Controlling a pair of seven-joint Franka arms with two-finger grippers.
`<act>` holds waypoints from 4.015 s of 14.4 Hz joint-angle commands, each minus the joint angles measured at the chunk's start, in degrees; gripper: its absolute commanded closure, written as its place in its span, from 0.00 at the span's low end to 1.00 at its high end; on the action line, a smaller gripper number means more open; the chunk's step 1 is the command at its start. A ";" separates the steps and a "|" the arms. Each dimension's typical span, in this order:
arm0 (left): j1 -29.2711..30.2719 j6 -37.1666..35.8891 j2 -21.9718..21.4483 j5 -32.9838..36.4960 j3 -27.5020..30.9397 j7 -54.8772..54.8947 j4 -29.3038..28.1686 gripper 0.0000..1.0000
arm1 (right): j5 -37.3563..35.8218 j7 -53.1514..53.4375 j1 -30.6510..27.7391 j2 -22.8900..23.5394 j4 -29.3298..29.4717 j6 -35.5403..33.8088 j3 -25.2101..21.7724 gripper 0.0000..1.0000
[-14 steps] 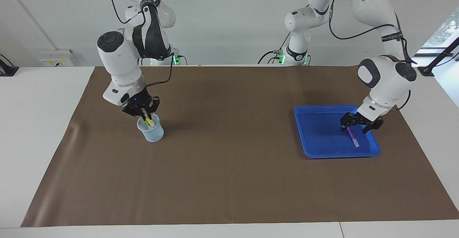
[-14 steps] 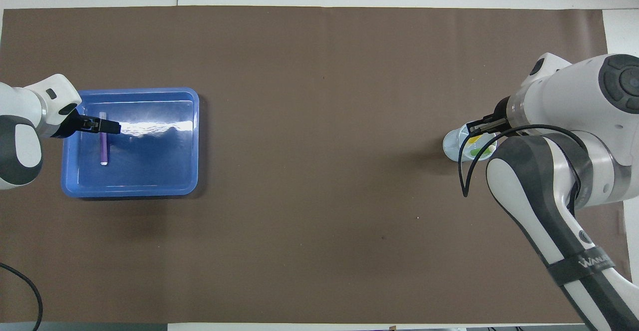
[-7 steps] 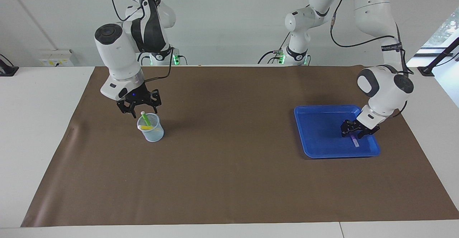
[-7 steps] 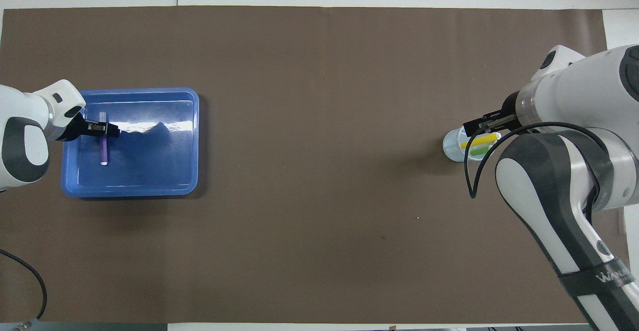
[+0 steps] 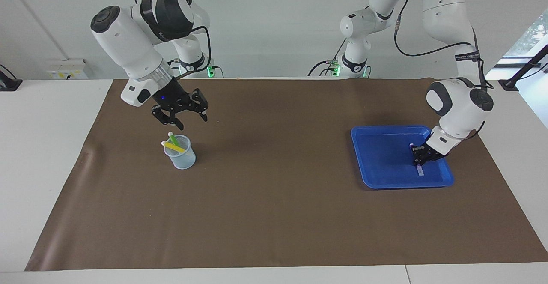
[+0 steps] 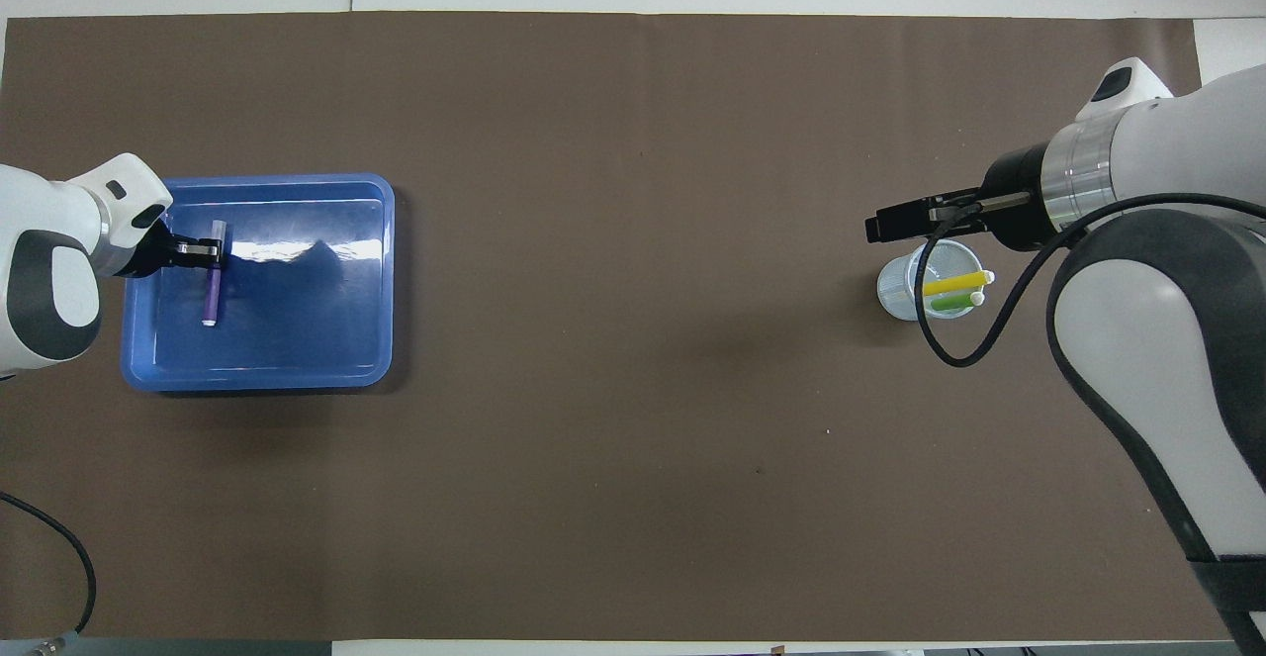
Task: Transfer and insert pens with both arms
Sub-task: 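Grasp the purple pen with the left gripper while the right gripper withdraws, then lift the purple pen with the left gripper toward the right gripper, then grasp the purple pen with the right gripper and open the left gripper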
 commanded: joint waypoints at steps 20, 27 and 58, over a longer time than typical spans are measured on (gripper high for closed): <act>-26.19 -6.67 -10.98 -12.88 -0.62 -91.10 4.88 1.00 | 45.47 9.38 13.01 0.48 -9.13 26.32 0.61 0.18; -33.59 -4.21 -10.54 -17.19 -0.71 -107.03 9.36 1.00 | 50.67 3.63 15.20 0.92 -11.59 28.51 0.61 0.18; -40.18 -0.16 -10.80 -20.10 -0.71 -116.80 9.10 1.00 | 50.67 5.03 18.02 1.27 -11.42 32.21 0.61 0.73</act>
